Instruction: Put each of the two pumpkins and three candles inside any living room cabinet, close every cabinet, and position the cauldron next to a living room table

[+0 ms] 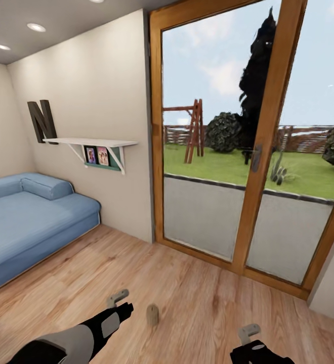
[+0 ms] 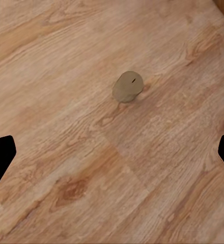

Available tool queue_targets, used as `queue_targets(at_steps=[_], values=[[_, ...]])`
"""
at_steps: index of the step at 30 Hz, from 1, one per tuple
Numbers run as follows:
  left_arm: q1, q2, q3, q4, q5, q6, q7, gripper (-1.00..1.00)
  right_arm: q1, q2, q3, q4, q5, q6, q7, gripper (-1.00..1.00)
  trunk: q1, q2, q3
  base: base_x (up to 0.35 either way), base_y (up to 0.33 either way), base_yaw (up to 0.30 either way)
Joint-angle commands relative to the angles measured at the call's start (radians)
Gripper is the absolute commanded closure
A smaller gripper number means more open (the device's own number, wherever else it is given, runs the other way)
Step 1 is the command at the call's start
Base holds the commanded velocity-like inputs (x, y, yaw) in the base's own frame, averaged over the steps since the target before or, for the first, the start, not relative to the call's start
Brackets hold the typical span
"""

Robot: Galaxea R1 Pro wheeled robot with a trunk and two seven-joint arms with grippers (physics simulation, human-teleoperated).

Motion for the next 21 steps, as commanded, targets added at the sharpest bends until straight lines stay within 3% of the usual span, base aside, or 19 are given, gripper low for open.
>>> queue_targets(at_steps=[1, 2, 5, 13, 21], values=[[-0.001, 0.000, -0.008, 0.000, 0.007, -0.001, 0.004, -1.00, 0.000, -0.001, 0.008, -0.004, -0.008, 0.007, -0.002, -1.00, 0.001, -0.001, -0.001, 0.253, -0.087, 0.000], [-0.001, 0.003, 0.002, -0.007, 0.031, 0.006, 0.003, -1.00, 0.000, -0.001, 0.007, -0.006, -0.009, 0.006, 0.013, -1.00, 0.001, -0.001, -0.001, 0.118, -0.023, 0.000], [-0.001, 0.004, 0.006, -0.025, 0.042, 0.013, 0.002, -1.00, 0.000, 0.000, 0.007, -0.007, -0.008, 0.006, 0.014, -1.00, 0.001, -0.001, -0.003, 0.058, -0.011, 0.000], [-0.001, 0.008, 0.003, -0.235, 0.038, 0.207, 0.006, -1.00, -0.001, 0.001, 0.002, -0.015, -0.008, 0.013, 0.032, -1.00, 0.001, -0.001, -0.015, 0.006, -0.001, 0.056], [-0.001, 0.018, 0.004, -0.353, 0.036, 0.288, 0.022, -1.00, -0.002, 0.001, -0.001, -0.015, -0.011, 0.016, 0.057, -1.00, 0.001, -0.001, -0.027, 0.000, 0.000, 0.085]])
